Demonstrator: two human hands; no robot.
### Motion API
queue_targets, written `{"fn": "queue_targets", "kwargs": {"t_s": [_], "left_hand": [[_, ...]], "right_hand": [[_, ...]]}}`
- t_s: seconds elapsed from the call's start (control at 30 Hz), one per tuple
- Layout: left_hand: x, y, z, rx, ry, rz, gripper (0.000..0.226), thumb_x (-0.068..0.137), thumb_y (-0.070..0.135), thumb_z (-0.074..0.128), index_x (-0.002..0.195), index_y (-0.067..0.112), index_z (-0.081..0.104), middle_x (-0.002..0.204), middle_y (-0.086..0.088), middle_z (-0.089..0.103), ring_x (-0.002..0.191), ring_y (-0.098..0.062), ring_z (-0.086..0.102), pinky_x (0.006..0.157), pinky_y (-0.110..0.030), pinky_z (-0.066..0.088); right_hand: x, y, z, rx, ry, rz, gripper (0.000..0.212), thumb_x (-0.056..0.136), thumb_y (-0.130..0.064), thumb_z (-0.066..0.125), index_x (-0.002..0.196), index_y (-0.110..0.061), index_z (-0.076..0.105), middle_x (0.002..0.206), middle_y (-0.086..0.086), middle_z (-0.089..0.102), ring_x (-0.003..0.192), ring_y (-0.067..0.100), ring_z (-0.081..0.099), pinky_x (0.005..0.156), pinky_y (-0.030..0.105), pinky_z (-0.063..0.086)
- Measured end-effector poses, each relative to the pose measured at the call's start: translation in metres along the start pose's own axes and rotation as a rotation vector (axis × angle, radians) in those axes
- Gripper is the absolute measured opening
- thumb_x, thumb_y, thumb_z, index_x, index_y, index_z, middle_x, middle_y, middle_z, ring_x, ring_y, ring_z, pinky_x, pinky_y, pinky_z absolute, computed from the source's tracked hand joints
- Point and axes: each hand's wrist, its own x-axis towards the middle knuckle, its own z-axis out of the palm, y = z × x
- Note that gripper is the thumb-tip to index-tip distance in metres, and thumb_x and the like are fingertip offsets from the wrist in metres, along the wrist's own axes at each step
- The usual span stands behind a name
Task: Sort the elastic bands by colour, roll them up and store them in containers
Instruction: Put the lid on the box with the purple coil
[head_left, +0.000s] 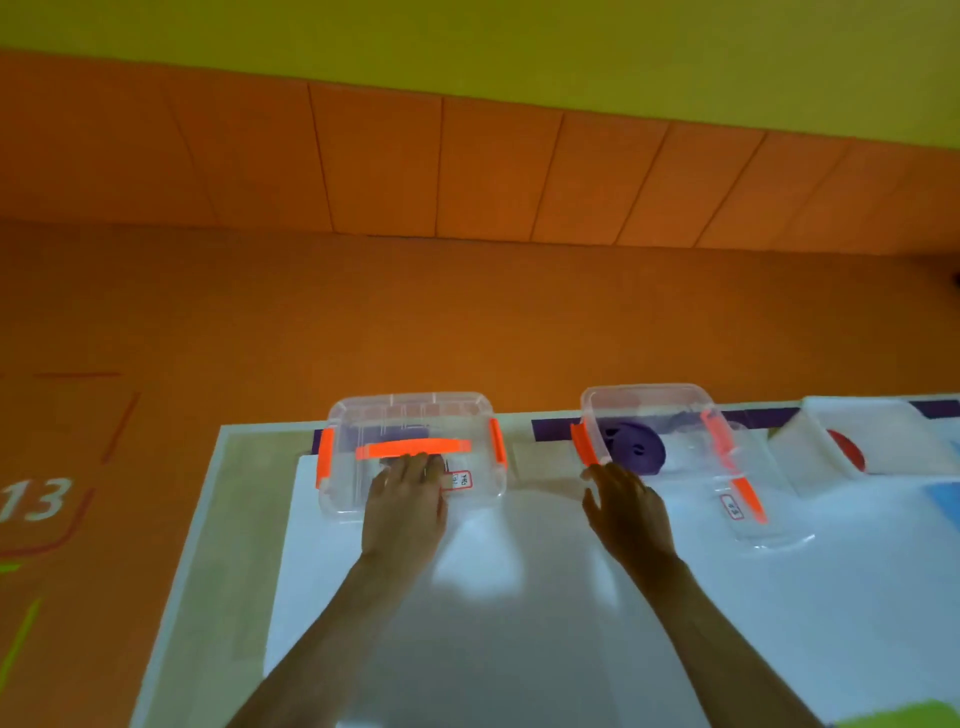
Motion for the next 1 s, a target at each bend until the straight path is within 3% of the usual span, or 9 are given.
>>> {"fn": "queue_targets", "kwargs": {"t_s": [0.07,0.23,0.37,0.5,0.6,0.73,0.9,1.0], "left_hand": [[-0.004,0.028,0.008,0.050,-0.045,0.060,0.052,0.106,0.026,0.048,0.157,0.021,0.045,0.161,-0.002,0.047,0.151,-0.026,0.040,0.123,-0.042,0.035],[0.001,0.096,0.026,0.024,-0.094,0.145,0.060,0.103,0.024,0.052,0.161,0.025,0.039,0.161,-0.003,0.045,0.151,-0.028,0.039,0.122,-0.045,0.035],[0.020,0.159,0.059,0.026,-0.146,0.152,0.066,0.105,0.023,0.047,0.167,0.028,0.024,0.173,-0.004,0.024,0.159,-0.027,0.025,0.128,-0.045,0.026],[0.036,0.228,0.083,0.049,-0.169,0.141,0.073,0.092,0.016,0.066,0.161,0.021,0.042,0.172,-0.017,0.026,0.146,-0.037,0.047,0.111,-0.050,0.048],[0.036,0.263,0.102,0.136,-0.209,0.074,0.079,0.094,0.021,0.068,0.165,0.021,0.033,0.174,-0.019,0.017,0.152,-0.039,0.038,0.119,-0.053,0.041],[0.032,0.299,0.121,0.147,-0.282,-0.061,0.088,0.096,0.025,0.067,0.168,0.022,0.017,0.176,-0.017,0.003,0.159,-0.040,0.024,0.124,-0.056,0.031],[0.035,0.325,0.140,0.164,-0.263,-0.169,0.093,0.094,0.023,0.070,0.168,0.022,0.014,0.175,-0.018,0.007,0.160,-0.039,0.021,0.126,-0.056,0.027],[0.028,0.325,0.150,0.179,-0.208,-0.233,0.097,0.089,0.013,0.073,0.168,0.021,0.015,0.174,-0.021,0.010,0.162,-0.040,0.014,0.129,-0.058,0.020]], "right_hand": [[-0.013,0.024,-0.002,-0.027,-0.008,0.032,0.020,0.101,-0.017,0.062,0.118,-0.015,0.071,0.118,0.005,0.073,0.103,0.026,0.072,0.082,0.040,0.061],[-0.032,0.093,0.002,-0.051,-0.077,0.135,0.022,0.102,-0.021,0.058,0.120,-0.020,0.070,0.119,0.001,0.070,0.107,0.025,0.069,0.083,0.039,0.055],[-0.033,0.168,0.014,-0.043,-0.128,0.192,0.023,0.103,-0.025,0.055,0.121,-0.026,0.069,0.119,-0.005,0.069,0.109,0.020,0.068,0.085,0.036,0.055],[-0.022,0.249,0.029,0.027,-0.177,0.252,0.021,0.101,-0.026,0.055,0.117,-0.027,0.069,0.119,-0.006,0.071,0.111,0.019,0.069,0.086,0.035,0.056],[-0.005,0.300,0.040,0.127,-0.208,0.267,0.027,0.098,-0.024,0.060,0.124,-0.024,0.067,0.130,-0.002,0.067,0.118,0.023,0.066,0.091,0.037,0.054],[0.016,0.356,0.056,0.178,-0.361,0.301,0.049,0.098,-0.024,0.060,0.146,-0.023,0.051,0.153,0.005,0.048,0.137,0.030,0.050,0.103,0.043,0.051],[0.047,0.406,0.074,0.182,-0.401,0.322,0.060,0.102,-0.026,0.058,0.157,-0.019,0.034,0.159,0.009,0.037,0.140,0.035,0.045,0.103,0.050,0.050],[0.058,0.422,0.082,0.164,-0.364,0.317,0.056,0.104,-0.018,0.054,0.157,-0.016,0.035,0.159,0.009,0.040,0.138,0.033,0.049,0.102,0.049,0.052]]}}
